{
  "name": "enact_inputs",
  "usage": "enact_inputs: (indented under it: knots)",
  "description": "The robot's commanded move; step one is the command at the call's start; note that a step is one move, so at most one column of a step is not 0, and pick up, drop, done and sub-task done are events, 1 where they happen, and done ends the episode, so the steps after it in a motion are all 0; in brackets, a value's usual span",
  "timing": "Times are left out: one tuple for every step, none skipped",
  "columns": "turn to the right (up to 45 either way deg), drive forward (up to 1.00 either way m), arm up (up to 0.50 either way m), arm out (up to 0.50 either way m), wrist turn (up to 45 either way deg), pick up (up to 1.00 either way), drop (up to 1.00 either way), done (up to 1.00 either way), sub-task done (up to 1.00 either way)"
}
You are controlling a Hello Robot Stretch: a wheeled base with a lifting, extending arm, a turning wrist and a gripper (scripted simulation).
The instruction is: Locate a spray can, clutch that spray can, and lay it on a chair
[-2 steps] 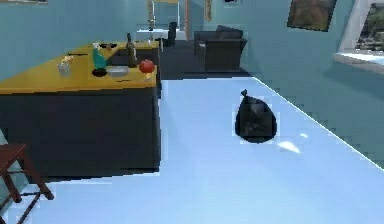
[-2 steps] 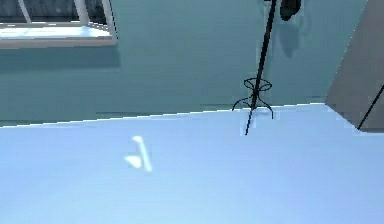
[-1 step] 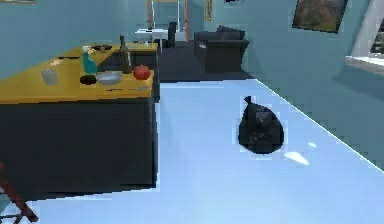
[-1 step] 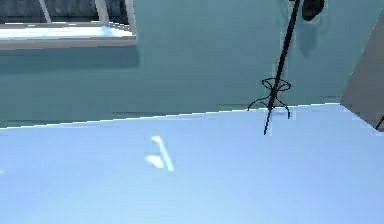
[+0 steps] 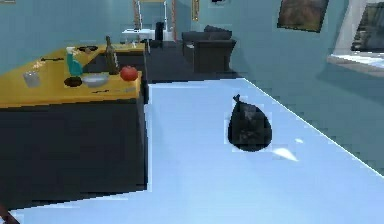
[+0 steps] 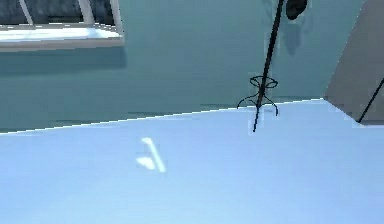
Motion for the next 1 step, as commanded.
enact_inputs:
  knots:
    - [0.0,1.0,0.0,0.0,0.0,0.0,0.0,0.0,0.0]
